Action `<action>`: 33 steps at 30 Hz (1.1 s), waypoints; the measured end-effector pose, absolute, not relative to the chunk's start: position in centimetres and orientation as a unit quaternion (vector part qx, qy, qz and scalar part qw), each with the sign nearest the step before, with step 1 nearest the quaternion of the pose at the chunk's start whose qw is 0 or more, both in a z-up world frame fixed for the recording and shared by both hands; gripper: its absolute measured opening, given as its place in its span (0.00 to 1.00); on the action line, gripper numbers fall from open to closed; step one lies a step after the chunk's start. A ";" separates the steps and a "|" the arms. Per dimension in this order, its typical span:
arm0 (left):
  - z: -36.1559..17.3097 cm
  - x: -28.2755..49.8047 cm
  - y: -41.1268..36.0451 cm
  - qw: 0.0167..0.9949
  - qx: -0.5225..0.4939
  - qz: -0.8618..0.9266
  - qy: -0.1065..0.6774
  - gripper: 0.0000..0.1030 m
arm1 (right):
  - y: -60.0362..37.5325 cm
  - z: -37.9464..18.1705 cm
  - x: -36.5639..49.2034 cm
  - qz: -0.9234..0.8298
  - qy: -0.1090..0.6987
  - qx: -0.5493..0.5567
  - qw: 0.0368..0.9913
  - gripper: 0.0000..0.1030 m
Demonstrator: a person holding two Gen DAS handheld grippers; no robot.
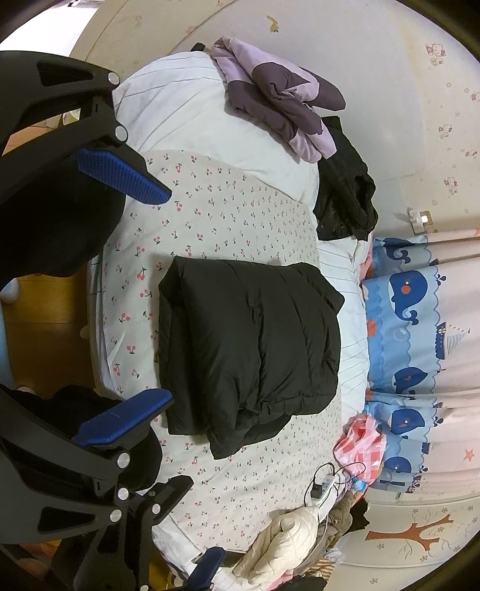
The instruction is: Fold large clothes
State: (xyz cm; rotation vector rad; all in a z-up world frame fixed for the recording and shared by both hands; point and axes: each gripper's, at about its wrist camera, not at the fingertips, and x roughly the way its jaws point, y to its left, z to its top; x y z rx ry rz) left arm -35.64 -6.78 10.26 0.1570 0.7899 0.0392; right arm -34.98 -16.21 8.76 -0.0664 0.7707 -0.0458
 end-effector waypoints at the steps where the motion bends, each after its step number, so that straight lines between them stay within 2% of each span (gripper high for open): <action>1: 10.3 -35.7 -6.8 0.920 0.076 0.019 0.384 0.93 | -16.1 8.7 -35.0 -0.022 0.376 -0.033 0.926 0.93; 33: 10.5 -35.8 -6.8 0.919 0.069 0.020 0.387 0.93 | -15.7 8.5 -34.7 -0.014 0.379 -0.038 0.925 0.93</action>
